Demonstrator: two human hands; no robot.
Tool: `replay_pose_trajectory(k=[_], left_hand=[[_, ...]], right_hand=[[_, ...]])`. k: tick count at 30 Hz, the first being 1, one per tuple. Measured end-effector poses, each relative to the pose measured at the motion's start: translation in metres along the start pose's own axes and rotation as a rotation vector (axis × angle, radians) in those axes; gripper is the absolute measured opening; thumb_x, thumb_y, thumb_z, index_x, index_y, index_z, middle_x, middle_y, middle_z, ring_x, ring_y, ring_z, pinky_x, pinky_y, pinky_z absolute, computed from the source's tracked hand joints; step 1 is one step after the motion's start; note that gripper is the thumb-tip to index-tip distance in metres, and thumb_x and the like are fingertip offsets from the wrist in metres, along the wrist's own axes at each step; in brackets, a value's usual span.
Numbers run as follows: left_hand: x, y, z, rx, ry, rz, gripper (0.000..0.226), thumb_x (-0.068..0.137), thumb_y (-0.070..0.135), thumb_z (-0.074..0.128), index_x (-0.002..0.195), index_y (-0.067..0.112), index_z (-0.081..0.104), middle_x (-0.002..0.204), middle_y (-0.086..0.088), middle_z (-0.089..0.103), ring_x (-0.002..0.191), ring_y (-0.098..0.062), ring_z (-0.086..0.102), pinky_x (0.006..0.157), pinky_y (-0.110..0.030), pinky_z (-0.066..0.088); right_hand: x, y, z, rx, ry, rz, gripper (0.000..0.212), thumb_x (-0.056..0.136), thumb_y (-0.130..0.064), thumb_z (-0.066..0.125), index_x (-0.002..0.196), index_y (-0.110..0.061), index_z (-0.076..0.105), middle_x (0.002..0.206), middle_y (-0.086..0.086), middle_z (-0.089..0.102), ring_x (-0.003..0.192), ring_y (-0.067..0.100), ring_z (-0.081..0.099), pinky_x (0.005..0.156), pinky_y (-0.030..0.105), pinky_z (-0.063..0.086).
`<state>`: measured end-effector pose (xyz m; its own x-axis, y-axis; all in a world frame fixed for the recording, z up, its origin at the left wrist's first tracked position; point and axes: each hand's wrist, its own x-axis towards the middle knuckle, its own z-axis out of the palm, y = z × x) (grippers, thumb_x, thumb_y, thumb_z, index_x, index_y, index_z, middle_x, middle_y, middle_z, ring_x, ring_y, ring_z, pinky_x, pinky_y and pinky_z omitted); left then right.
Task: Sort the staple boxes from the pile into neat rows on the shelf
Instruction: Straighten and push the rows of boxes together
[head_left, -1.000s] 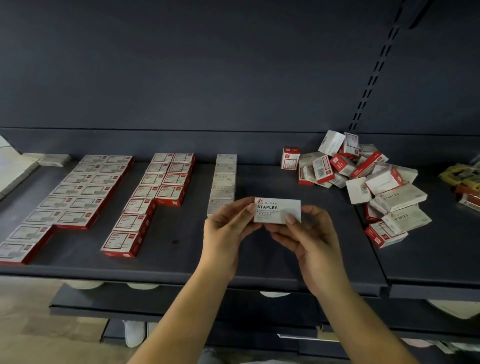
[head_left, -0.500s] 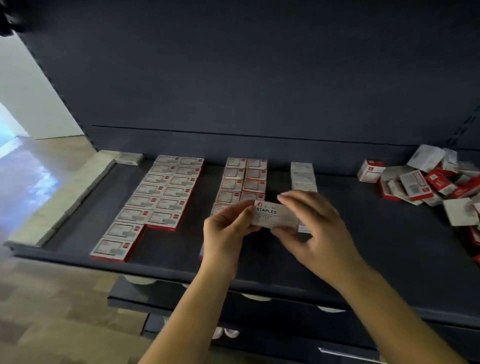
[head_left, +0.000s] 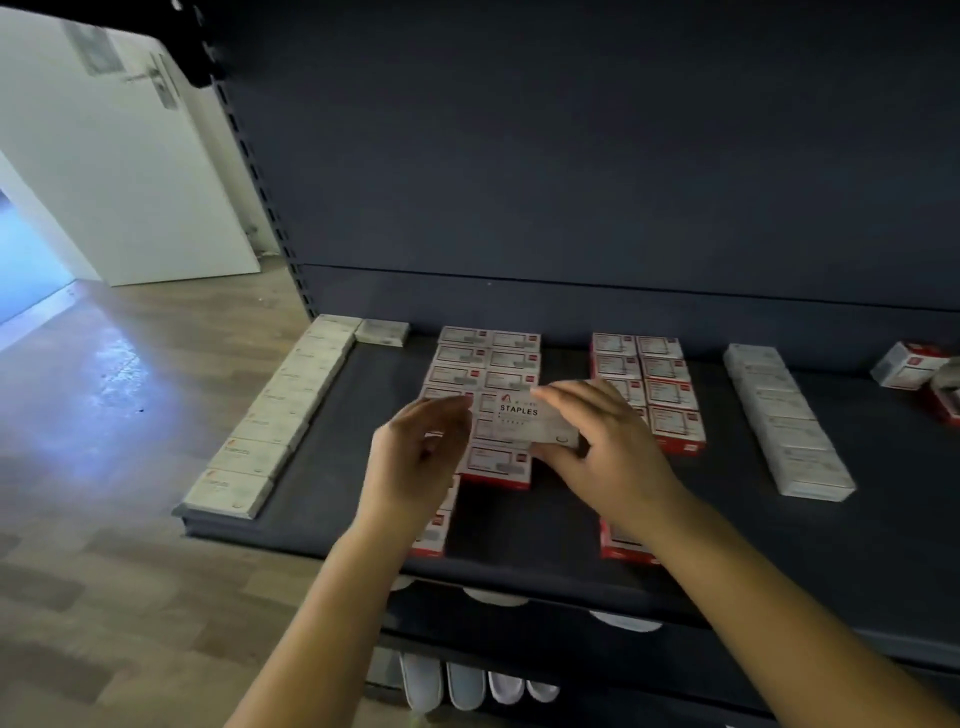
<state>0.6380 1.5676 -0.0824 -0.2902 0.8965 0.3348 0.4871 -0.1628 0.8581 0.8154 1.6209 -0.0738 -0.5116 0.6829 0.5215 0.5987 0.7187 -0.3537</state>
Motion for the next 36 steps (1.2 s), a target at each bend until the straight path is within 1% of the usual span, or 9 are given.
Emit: replay_pose_trajectory(k=[2,5,7,10,14,19,23,27,36], left_hand=[[0.014,-0.021,-0.026,0.252,-0.048,0.129,0.017,0.087,0.006,0.061,0.101,0.008,0.071,0.094,0.002,0.064,0.077,-0.007,0.062,0.069,-0.016,0.049],[0.035,-0.048,-0.057,0.526,-0.099,0.252,0.022,0.082,0.019,0.052,0.086,0.007,0.071,0.087,-0.009,0.065,0.073,-0.023,0.062,0.064,-0.028,0.049],[0.048,-0.062,-0.069,0.572,-0.099,0.268,0.015,0.075,0.012,0.054,0.074,0.005,0.068,0.079,-0.011,0.065,0.068,-0.026,0.062,0.06,-0.028,0.046],[0.071,-0.081,-0.082,0.661,-0.134,0.218,0.012,0.071,0.01,0.053,0.068,0.004,0.063,0.074,-0.015,0.062,0.065,-0.033,0.059,0.059,-0.03,0.045],[0.104,-0.102,-0.095,0.698,-0.191,0.138,0.013,0.076,0.005,0.055,0.081,0.0,0.065,0.083,-0.023,0.06,0.077,-0.042,0.058,0.067,-0.04,0.047],[0.14,-0.118,-0.107,0.724,-0.175,0.005,0.031,0.093,0.019,0.05,0.119,0.008,0.062,0.118,-0.013,0.057,0.113,-0.032,0.049,0.088,-0.038,0.045],[0.157,-0.137,-0.103,0.74,-0.185,-0.102,0.035,0.092,0.021,0.049,0.125,0.011,0.057,0.128,-0.011,0.051,0.119,-0.03,0.043,0.095,-0.037,0.04],[0.155,-0.152,-0.096,0.78,-0.191,-0.201,0.032,0.098,0.029,0.037,0.119,0.022,0.059,0.133,-0.004,0.046,0.131,-0.03,0.028,0.101,-0.047,0.03],[0.162,-0.16,-0.1,0.676,-0.207,-0.207,0.03,0.093,0.02,0.045,0.111,0.016,0.067,0.12,-0.012,0.053,0.11,-0.035,0.048,0.086,-0.031,0.035]], right_hand=[[0.017,-0.01,0.02,-0.012,0.003,0.021,0.053,0.069,-0.027,0.067,0.115,-0.001,0.062,0.107,0.007,0.067,0.102,0.019,0.052,0.086,0.039,0.046],[0.045,-0.027,0.048,-0.053,-0.041,0.024,0.054,0.073,-0.028,0.07,0.12,-0.003,0.06,0.112,0.005,0.066,0.103,0.026,0.054,0.088,0.043,0.045],[0.063,-0.037,0.064,-0.047,-0.124,0.044,0.056,0.082,-0.027,0.067,0.132,-0.009,0.051,0.126,0.0,0.058,0.115,0.022,0.045,0.099,0.036,0.032],[0.089,-0.046,0.09,-0.029,-0.227,0.079,0.056,0.089,-0.028,0.06,0.139,-0.014,0.041,0.135,-0.004,0.049,0.122,0.016,0.034,0.099,0.025,0.022],[0.129,-0.051,0.122,0.015,-0.26,0.185,0.054,0.087,-0.023,0.063,0.137,-0.013,0.045,0.135,0.0,0.049,0.124,0.018,0.033,0.096,0.021,0.02],[0.17,-0.058,0.15,0.086,-0.291,0.287,0.055,0.086,-0.022,0.065,0.136,-0.011,0.045,0.133,0.008,0.048,0.123,0.022,0.038,0.1,0.023,0.026],[0.183,-0.056,0.17,-0.053,-0.349,0.279,0.045,0.089,-0.026,0.06,0.132,-0.014,0.051,0.131,0.004,0.052,0.119,0.025,0.04,0.099,0.032,0.034],[0.172,-0.043,0.194,-0.178,-0.413,0.247,0.019,0.092,-0.026,0.052,0.101,-0.013,0.063,0.115,0.001,0.059,0.105,0.025,0.041,0.084,0.031,0.038],[0.18,-0.04,0.204,-0.234,-0.381,0.208,0.024,0.095,-0.028,0.048,0.108,-0.017,0.066,0.111,0.004,0.047,0.108,0.024,0.037,0.085,0.032,0.033]])
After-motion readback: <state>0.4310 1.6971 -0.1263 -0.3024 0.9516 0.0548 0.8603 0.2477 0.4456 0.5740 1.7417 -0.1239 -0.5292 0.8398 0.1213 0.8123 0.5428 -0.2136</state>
